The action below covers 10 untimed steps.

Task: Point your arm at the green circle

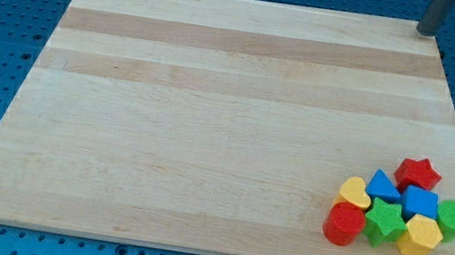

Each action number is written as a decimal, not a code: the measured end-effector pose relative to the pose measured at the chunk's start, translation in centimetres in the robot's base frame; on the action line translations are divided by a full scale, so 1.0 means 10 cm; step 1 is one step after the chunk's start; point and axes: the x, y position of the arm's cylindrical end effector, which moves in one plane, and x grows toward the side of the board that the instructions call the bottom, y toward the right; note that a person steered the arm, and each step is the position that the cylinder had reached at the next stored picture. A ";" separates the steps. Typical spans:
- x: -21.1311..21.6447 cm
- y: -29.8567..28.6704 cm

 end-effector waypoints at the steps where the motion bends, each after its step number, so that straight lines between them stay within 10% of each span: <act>1: 0.00 0.00; 3: 0.25 0.19; 7: 3.32 0.62; 10: 3.77 0.13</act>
